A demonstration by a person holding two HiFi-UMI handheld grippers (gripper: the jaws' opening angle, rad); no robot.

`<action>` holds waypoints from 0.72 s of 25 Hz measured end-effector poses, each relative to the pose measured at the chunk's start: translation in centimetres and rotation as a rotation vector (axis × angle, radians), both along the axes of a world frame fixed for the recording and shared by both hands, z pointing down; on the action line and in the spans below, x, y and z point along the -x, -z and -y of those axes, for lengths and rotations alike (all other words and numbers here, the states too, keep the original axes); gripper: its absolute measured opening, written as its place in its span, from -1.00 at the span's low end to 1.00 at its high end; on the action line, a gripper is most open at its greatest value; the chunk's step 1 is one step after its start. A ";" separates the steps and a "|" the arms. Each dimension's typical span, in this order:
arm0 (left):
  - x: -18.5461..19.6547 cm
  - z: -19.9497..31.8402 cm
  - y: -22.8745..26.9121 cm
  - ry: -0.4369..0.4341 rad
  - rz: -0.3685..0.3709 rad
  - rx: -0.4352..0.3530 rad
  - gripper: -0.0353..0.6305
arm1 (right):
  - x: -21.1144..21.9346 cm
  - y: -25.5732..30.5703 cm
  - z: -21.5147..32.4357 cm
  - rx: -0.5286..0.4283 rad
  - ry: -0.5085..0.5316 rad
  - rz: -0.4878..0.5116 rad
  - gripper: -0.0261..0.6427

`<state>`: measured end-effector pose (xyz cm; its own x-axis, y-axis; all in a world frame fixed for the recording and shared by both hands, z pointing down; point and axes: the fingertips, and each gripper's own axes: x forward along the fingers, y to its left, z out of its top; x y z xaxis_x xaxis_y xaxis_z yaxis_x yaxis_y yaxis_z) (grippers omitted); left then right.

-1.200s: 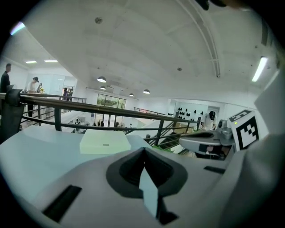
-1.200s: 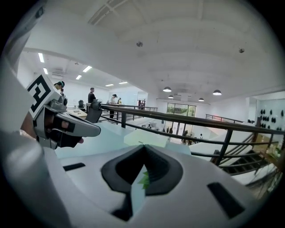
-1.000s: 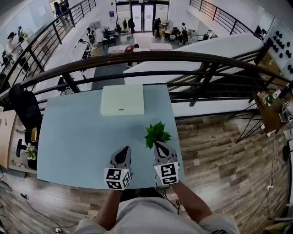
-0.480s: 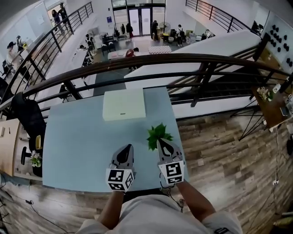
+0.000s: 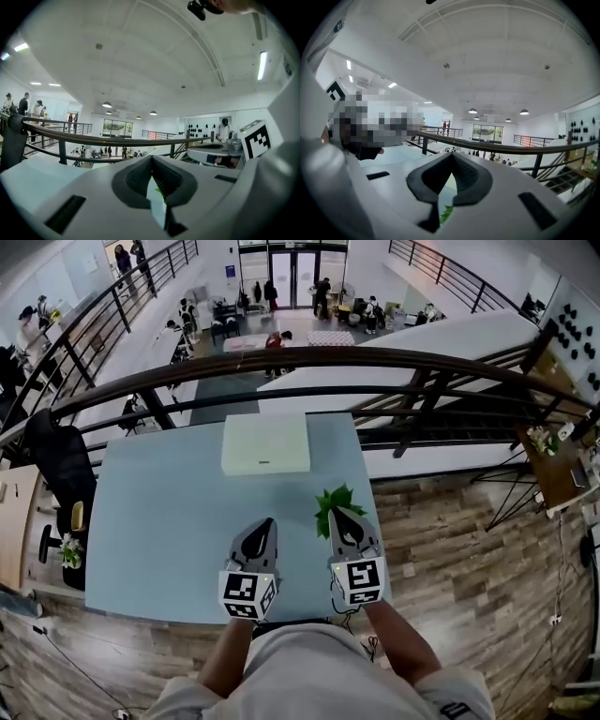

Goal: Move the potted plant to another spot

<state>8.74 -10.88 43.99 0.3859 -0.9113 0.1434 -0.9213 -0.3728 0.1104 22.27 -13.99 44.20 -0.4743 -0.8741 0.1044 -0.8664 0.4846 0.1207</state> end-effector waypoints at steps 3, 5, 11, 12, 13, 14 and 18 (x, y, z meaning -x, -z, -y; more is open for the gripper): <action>0.6 -0.2 0.3 0.006 -0.001 -0.010 -0.86 | 0.1 0.5 -0.1 -0.001 -0.009 0.017 -0.91; 1.0 -0.1 0.6 0.009 -0.002 -0.018 -0.86 | 0.2 1.0 -0.1 -0.012 -0.009 0.021 -0.91; 0.8 0.1 0.7 0.001 0.000 -0.013 -0.86 | 0.1 1.5 0.1 -0.019 -0.011 0.016 -0.91; 0.7 0.2 0.6 -0.001 0.001 -0.012 -0.86 | 0.0 1.5 0.1 -0.019 -0.012 0.016 -0.91; 0.6 0.2 0.6 -0.003 0.002 -0.011 -0.86 | -0.1 1.5 0.1 -0.019 -0.014 0.016 -0.91; 0.5 0.3 0.7 -0.005 0.002 -0.010 -0.86 | -0.2 1.6 0.2 -0.018 -0.016 0.017 -0.91; 0.1 0.6 0.7 -0.011 0.001 -0.011 -0.86 | -0.7 1.7 0.4 -0.019 -0.023 0.024 -0.91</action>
